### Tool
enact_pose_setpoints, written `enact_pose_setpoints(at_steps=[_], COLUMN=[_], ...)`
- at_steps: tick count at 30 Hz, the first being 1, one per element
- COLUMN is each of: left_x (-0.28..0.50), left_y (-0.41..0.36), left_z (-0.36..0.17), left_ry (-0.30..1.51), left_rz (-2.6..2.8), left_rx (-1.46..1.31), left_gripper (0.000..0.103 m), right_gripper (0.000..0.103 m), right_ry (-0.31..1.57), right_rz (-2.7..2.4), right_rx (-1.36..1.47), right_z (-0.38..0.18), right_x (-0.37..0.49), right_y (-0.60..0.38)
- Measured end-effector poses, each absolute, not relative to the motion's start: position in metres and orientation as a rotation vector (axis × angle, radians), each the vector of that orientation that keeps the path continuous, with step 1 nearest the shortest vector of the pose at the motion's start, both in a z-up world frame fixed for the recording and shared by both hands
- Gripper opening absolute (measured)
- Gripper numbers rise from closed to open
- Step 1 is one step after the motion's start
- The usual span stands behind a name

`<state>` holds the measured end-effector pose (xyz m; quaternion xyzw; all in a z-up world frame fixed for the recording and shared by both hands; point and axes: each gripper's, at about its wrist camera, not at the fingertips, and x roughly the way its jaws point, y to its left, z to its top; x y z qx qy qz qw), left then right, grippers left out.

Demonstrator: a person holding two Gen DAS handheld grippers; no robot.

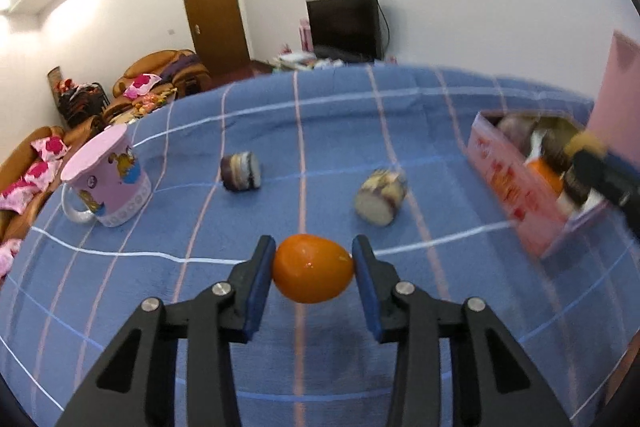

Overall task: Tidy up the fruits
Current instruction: 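Carry the orange and yellow-brown fruit over the tin box with both tools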

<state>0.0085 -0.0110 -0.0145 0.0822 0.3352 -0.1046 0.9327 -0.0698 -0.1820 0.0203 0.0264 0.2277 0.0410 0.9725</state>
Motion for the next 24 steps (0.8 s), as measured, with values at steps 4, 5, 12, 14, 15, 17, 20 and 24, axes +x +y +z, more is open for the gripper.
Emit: enact_pose_setpoints(at_steps=[4,5,12,14,15,17,20,24], left_x=[-0.006,-0.012,-0.025,-0.027,-0.028,-0.030,-0.033,-0.036], left_y=[-0.029,-0.033,-0.058,-0.065,-0.068,-0.075,-0.084,-0.097], left_z=[-0.007,-0.004,0.000,0.000,0.000,0.000,0.001,0.001], left_ry=[0.622,0.598,0.565,0.562,0.562,0.562,0.553,0.551], left_rz=[-0.186,-0.177,-0.191,-0.202,-0.205,-0.211,-0.219,-0.233], left_rx=[0.171,0.171,0.159,0.156,0.157,0.158,0.158,0.150], left_gripper=[0.041,0.041,0.041,0.041,0.041,0.041,0.041,0.041], right_gripper=[0.028,0.028,0.028,0.028,0.028,0.028,0.028,0.028], right_ry=[0.448,0.446,0.447,0.447,0.448,0.450,0.454,0.447], right_rz=[0.075,0.074,0.066,0.062,0.059,0.052,0.038,0.013], right_rx=[0.048,0.048,0.031,0.026,0.025,0.025,0.028,0.031], right_z=[0.022,0.022,0.022,0.022,0.022,0.021,0.021,0.023], right_x=[-0.074,-0.075,-0.082,-0.085,-0.086,-0.088,-0.090,-0.095], right_y=[-0.183,-0.183,-0.188,-0.192,-0.194,-0.200,-0.210,-0.225])
